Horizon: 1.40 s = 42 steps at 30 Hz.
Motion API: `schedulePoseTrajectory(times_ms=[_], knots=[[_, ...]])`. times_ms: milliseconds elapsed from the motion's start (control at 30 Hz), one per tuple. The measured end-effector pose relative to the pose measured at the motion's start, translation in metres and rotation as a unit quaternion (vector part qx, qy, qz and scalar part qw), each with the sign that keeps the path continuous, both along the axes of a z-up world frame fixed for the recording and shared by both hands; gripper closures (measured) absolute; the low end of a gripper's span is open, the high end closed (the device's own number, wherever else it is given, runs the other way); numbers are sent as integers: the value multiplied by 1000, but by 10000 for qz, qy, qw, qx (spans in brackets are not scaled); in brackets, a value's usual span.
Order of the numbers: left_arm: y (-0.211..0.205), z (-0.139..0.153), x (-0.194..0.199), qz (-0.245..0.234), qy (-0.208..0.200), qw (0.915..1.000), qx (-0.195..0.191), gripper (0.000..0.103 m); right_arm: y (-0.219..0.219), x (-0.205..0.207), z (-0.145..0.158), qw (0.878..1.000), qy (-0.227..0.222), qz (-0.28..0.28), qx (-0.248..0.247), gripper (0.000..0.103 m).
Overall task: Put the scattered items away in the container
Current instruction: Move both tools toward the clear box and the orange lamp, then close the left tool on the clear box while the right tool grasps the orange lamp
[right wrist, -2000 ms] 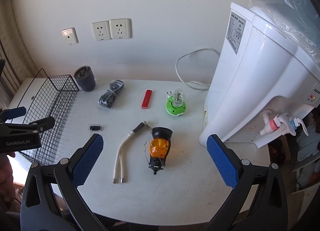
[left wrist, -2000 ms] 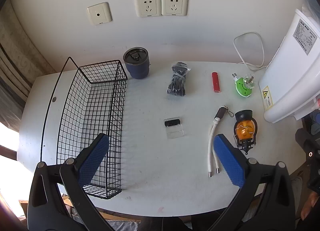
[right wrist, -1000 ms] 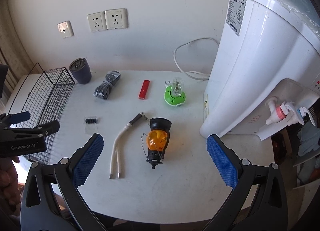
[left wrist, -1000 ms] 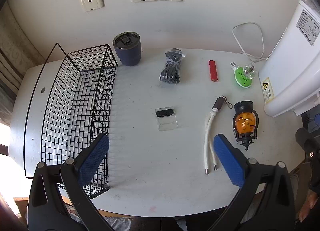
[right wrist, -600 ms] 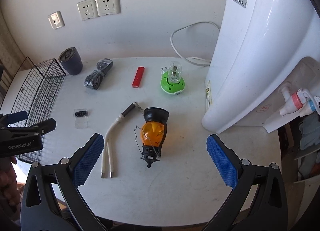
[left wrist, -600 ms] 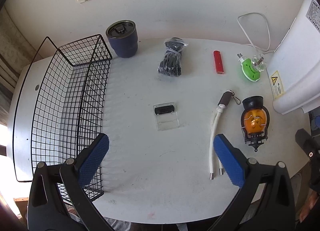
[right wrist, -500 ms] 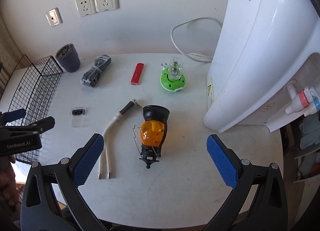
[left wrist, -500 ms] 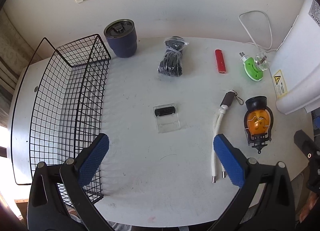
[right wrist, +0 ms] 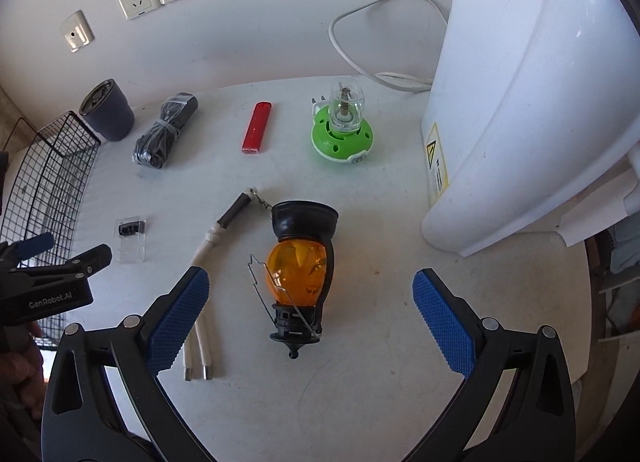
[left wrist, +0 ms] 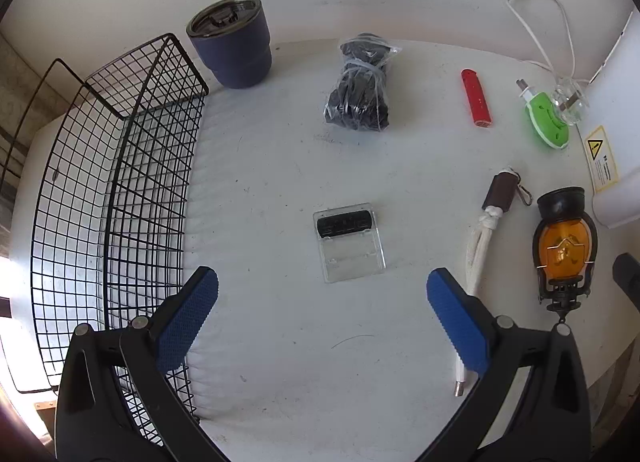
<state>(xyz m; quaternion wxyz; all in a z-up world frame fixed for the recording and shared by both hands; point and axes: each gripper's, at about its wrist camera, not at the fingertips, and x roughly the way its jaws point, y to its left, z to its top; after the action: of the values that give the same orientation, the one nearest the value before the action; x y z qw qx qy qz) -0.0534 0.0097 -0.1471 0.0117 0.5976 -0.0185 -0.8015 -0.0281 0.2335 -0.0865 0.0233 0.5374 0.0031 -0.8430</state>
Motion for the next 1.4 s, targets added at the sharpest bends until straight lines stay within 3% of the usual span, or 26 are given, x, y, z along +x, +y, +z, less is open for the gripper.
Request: schedulePoseTrajectory(times_ms=[567,967,1267,1400], knots=[[1,-56,-18,207,-359,9990,-178,0,-9,-24,-42,9992,-337,78,206,1],[5,-77,-34,317,-370,9987,121,0,-2,-27,-58,9984,-548,-50,92,1],[-9,-82,-26,297,-258,9988,282,0,-3,-28,-66,9980,-625,-65,-21,7],[-13,-80,-26,193,-181,9992,287,3,-3,-29,-69,9977,-666,-69,-90,18]])
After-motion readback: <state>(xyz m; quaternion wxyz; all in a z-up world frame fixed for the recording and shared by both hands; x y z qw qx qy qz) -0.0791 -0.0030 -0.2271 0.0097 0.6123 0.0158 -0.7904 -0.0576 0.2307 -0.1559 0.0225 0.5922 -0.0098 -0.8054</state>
